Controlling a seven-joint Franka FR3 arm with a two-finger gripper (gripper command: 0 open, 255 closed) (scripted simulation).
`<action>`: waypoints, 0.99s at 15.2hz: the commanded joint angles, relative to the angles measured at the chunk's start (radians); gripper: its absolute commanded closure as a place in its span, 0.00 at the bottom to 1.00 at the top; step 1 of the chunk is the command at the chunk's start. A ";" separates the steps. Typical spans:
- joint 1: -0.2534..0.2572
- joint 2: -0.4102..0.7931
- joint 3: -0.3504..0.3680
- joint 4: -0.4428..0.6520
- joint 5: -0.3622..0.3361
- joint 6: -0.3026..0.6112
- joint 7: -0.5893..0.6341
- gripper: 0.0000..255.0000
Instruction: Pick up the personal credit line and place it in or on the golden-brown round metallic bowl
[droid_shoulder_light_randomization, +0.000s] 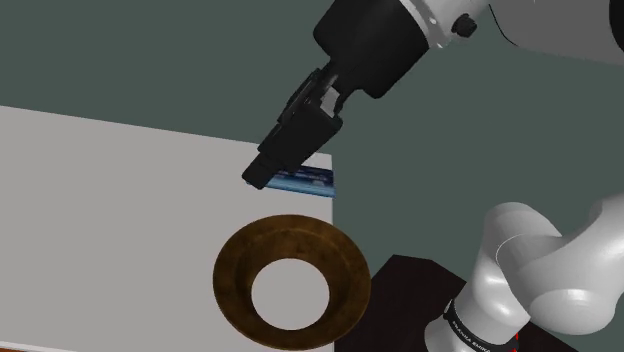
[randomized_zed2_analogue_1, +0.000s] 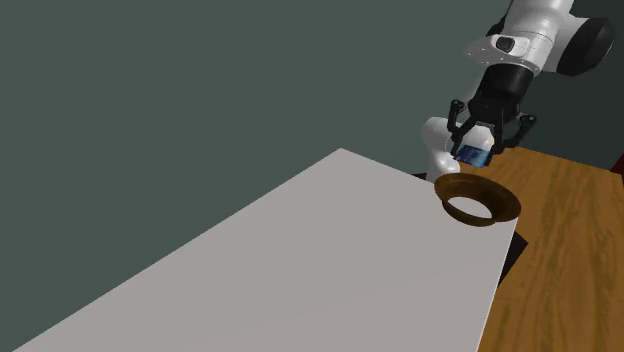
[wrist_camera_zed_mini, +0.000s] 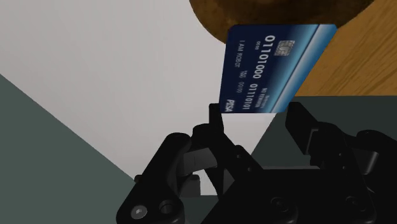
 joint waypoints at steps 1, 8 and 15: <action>0.010 -0.023 0.035 -0.001 0.006 -0.017 0.043 1.00; 0.026 -0.048 0.067 -0.087 0.024 0.048 0.065 1.00; 0.038 -0.052 0.088 -0.181 0.042 0.138 0.067 1.00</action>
